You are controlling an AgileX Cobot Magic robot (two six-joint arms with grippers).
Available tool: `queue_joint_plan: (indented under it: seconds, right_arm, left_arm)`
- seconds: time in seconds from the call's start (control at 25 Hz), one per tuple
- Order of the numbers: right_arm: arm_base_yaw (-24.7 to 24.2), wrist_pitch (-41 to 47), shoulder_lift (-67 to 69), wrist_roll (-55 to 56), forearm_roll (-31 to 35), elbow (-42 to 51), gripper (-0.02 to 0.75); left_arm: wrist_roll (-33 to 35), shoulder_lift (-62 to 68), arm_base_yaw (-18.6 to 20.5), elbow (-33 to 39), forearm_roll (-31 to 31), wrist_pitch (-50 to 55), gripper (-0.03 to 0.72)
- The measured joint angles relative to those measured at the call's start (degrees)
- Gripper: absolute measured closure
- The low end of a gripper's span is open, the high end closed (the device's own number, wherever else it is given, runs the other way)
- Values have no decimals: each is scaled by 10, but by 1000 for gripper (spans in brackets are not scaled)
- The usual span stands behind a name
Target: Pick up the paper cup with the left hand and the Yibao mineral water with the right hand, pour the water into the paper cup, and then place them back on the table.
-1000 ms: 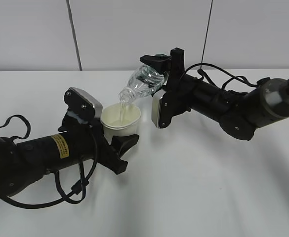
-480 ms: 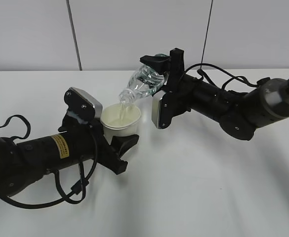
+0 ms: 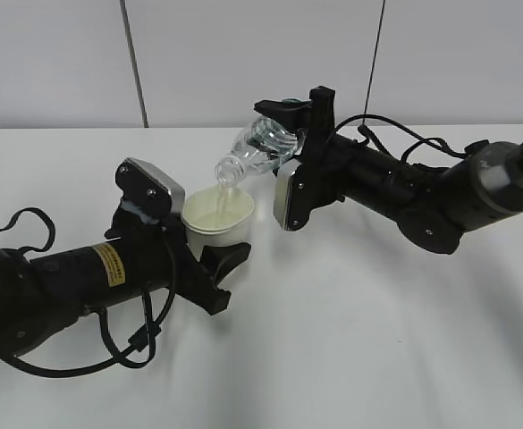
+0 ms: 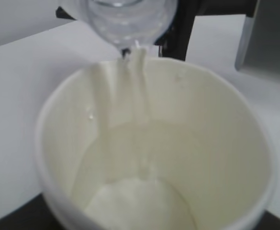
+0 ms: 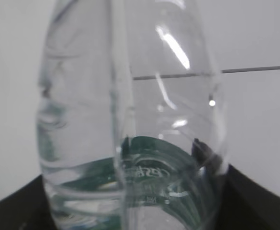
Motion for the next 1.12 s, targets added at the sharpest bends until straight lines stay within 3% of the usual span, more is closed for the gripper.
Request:
queue_joint_plan:
  seconds: [0.36,0.84,1.12]
  right_arm:
    - [19,0,0,133,5,0,249]
    - [23,32,0,438,90,0,249]
    - [23,62,0,613,130,0,249]
  left_arm:
    - [0,0,0,0,-16,0,288]
    - [0,0,0,0,-41,0,288]
    - [38,0,0,0,-136,-1,288]
